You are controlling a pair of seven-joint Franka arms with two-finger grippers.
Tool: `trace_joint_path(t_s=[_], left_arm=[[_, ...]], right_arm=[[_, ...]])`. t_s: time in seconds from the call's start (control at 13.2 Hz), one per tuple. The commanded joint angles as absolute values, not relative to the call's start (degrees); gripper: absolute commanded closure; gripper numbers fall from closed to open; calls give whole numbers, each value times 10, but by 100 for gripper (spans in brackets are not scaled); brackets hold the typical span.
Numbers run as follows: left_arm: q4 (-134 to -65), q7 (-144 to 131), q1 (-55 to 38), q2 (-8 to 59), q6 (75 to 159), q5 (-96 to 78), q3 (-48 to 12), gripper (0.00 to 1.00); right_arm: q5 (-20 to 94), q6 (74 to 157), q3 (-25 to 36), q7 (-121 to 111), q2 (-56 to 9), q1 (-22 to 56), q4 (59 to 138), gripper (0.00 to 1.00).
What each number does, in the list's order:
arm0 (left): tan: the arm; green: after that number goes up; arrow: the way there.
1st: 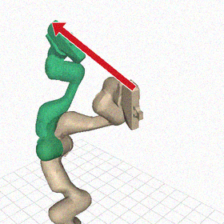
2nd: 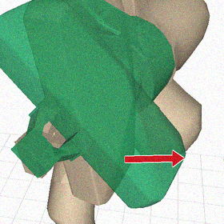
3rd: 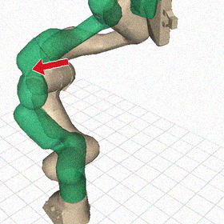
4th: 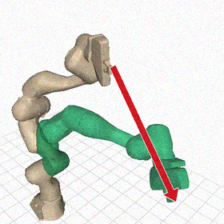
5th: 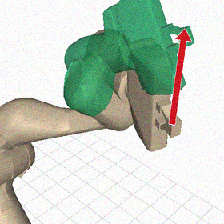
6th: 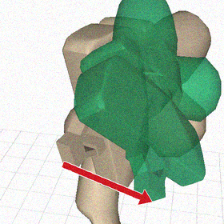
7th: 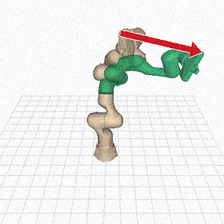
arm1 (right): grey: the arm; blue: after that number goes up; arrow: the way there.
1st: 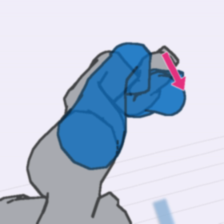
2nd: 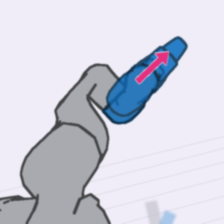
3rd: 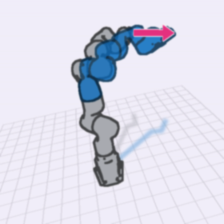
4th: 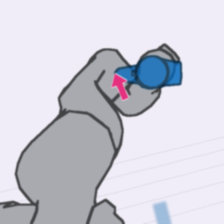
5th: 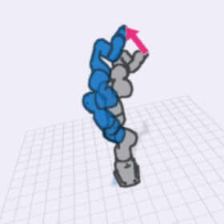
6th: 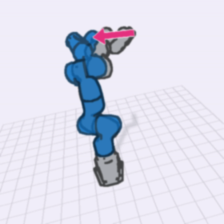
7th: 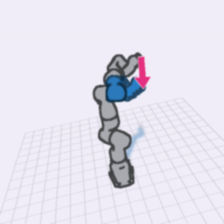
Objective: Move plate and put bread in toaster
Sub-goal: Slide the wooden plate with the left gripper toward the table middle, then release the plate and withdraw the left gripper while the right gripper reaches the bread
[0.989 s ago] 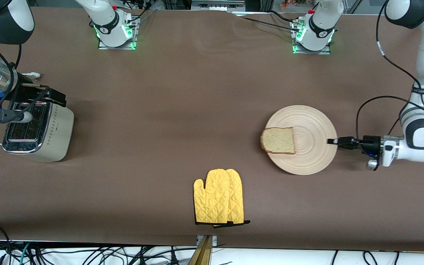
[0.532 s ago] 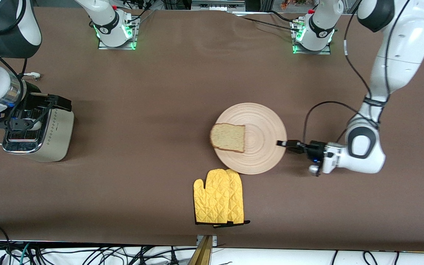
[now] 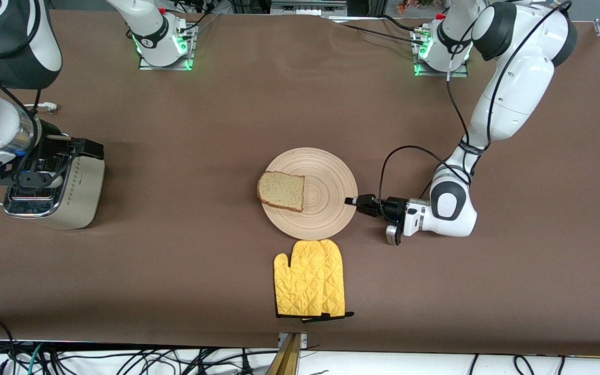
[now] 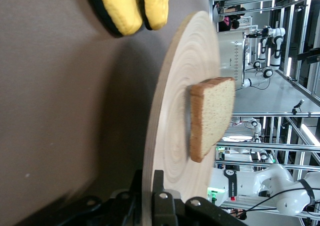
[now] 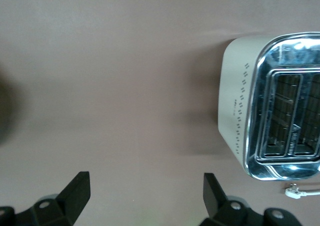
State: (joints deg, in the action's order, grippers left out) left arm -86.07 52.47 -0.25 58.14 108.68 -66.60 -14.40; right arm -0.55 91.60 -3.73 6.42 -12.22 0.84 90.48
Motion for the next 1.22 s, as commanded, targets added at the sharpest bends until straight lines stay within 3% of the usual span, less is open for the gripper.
trace_joint_path(t_s=[0.0,0.3,0.61,1.14], left_arm=[[-859,547,-7,565,1078,-665,-135,0],[-855,442,5,498,1068,-510,-114,0],[-850,279,11,409,1041,-299,-113,0],[-848,112,-4,228,934,72,-134,0]], right_arm=[[45,925,-41,62,-147,7,895,0],[158,948,-42,71,-187,23,896,0],[197,1014,-42,73,-229,91,896,0],[218,1224,-41,220,-326,228,893,0]])
